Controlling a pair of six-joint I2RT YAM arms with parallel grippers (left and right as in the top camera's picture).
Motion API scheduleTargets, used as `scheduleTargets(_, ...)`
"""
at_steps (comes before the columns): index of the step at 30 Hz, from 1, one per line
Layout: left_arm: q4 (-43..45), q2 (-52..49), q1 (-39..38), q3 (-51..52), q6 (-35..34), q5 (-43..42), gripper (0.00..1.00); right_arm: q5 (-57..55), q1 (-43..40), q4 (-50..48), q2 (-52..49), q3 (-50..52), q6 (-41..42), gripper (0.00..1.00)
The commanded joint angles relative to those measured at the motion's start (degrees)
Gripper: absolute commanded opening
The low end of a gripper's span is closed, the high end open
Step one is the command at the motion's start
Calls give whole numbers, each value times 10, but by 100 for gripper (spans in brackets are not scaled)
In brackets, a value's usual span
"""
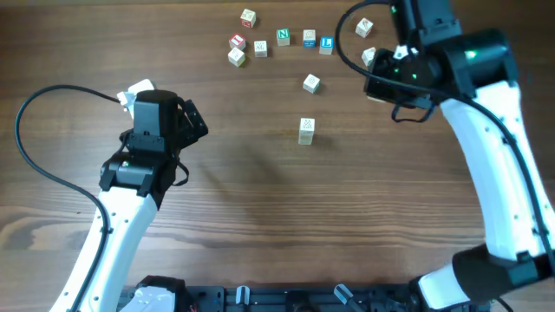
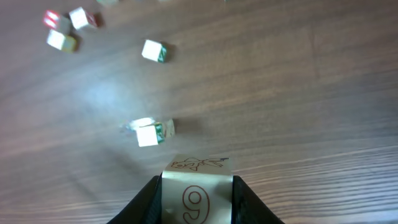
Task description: Form a tower
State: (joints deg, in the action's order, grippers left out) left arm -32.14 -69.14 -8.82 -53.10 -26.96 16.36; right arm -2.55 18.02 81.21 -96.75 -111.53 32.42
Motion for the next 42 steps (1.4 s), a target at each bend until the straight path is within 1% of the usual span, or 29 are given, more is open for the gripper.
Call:
scheduleTargets(1, 1, 3, 4, -3, -7, -3, 100, 11, 1, -23, -12, 27, -14, 27)
scheduleTargets(5, 1, 3, 4, -3, -7, -3, 100, 16, 12, -76, -13, 77, -29, 27)
scheduleTargets(7, 1, 3, 4, -3, -7, -3, 100, 15, 35, -109, -13, 99, -53, 26)
scheduleTargets(11, 1, 3, 4, -3, -7, -3, 100, 9, 74, -178, -13, 151, -58, 27)
scheduleTargets(15, 1, 3, 4, -3, -7, -3, 100, 10, 80, -216, -13, 183, -69, 27)
scheduleTargets(19, 1, 3, 4, -3, -7, -3, 100, 27, 95, -231, -24, 185, -69, 27)
scheduleTargets(21, 1, 3, 4, -3, -7, -3, 100, 24, 115, -239, -47, 185, -69, 26)
scheduleTargets(25, 1, 3, 4, -3, -7, -3, 100, 24, 129, -243, -73, 185, -68, 26)
scheduleTargets(28, 1, 3, 4, -3, -7, -3, 100, 33, 132, -252, -75, 184, -64, 27)
scheduleTargets(31, 1, 3, 4, -3, -7, -3, 100, 78, 134, -253, -75, 184, -62, 24)
scheduleTargets(35, 1, 3, 4, -3, -7, -3, 100, 77, 142, -263, -75, 184, -54, 24)
scheduleTargets(42, 1, 3, 4, -3, -7, -3, 100, 96, 143, -279, -75, 184, -69, 24)
